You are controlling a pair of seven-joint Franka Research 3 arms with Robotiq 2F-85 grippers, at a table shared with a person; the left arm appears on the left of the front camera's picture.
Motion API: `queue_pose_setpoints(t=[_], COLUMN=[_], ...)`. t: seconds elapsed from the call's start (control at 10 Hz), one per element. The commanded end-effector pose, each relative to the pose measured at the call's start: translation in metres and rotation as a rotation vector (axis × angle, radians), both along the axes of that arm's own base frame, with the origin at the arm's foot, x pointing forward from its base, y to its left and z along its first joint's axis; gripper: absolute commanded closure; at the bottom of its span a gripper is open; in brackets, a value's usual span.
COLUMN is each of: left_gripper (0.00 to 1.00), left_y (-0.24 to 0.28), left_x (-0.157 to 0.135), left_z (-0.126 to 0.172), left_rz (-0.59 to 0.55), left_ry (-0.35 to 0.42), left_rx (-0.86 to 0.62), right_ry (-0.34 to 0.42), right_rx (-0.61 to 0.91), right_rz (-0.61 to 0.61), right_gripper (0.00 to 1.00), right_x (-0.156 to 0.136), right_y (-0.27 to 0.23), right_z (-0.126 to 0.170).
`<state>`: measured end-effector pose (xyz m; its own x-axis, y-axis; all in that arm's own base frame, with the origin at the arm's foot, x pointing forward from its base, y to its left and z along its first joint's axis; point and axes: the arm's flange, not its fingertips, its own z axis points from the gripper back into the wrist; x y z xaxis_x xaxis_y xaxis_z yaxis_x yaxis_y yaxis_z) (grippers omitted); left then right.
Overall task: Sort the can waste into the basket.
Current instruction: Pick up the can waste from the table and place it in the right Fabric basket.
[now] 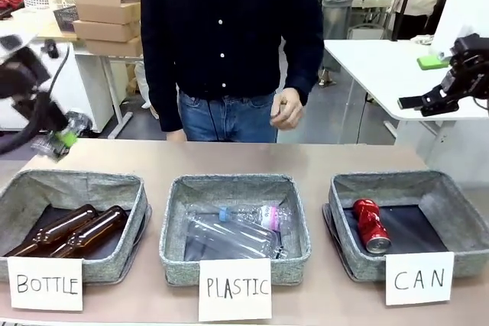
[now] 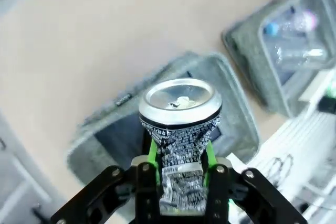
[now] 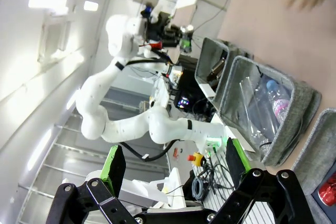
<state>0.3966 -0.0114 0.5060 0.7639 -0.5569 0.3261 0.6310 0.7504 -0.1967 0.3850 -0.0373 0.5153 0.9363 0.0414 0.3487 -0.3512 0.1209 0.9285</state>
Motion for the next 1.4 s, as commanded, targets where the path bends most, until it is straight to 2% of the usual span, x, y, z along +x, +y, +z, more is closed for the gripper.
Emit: queue_pose_setpoints(t=[0.0, 0.3, 0.4, 0.5, 0.6, 0.8, 0.9, 1.0, 1.2, 1.3], left_gripper=[1.0, 1.0, 0.66, 0.66, 0.66, 0.66, 0.66, 0.66, 0.66, 0.66], left_y=[0.006, 0.006, 0.005, -0.03, -0.094, -0.217, -0.277, -0.341, -0.455, -0.499], left_x=[0.039, 0.039, 0.019, 0.048, 0.064, 0.059, 0.048, 0.034, 0.009, -0.009], left_z=[0.013, 0.013, 0.002, -0.003, 0.013, 0.043, 0.054, 0.062, 0.053, 0.041], left_rz=[0.09, 0.09, 0.059, -0.066, -0.245, -0.559, -0.685, -0.836, -1.042, -1.109], left_ry=[0.067, 0.067, 0.028, -0.005, -0.073, -0.153, -0.201, -0.205, -0.199, -0.211], left_rx=[-0.001, -0.001, -0.007, -0.064, -0.099, -0.028, 0.014, 0.02, -0.013, 0.027], right_ry=[-0.009, -0.009, 0.001, -0.082, -0.136, -0.157, -0.138, -0.129, -0.056, -0.016], right_rx=[-0.008, -0.008, 0.0, -0.061, -0.115, -0.23, -0.214, -0.215, -0.132, -0.102], right_rz=[-0.005, -0.005, 0.001, -0.013, -0.032, -0.222, -0.316, -0.423, -0.587, -0.606], right_gripper=[0.0, 0.0, 0.0, 0.0, 0.0, 0.0, 0.0, 0.0, 0.0, 0.0], right_x=[0.0, 0.0, 0.0, -0.011, -0.025, -0.051, -0.067, -0.087, -0.101, -0.098], right_y=[0.001, 0.001, 0.0, -0.004, -0.025, -0.105, -0.15, -0.195, -0.249, -0.256], right_z=[0.0, 0.0, 0.0, 0.029, 0.045, 0.043, 0.037, 0.027, -0.005, -0.023])
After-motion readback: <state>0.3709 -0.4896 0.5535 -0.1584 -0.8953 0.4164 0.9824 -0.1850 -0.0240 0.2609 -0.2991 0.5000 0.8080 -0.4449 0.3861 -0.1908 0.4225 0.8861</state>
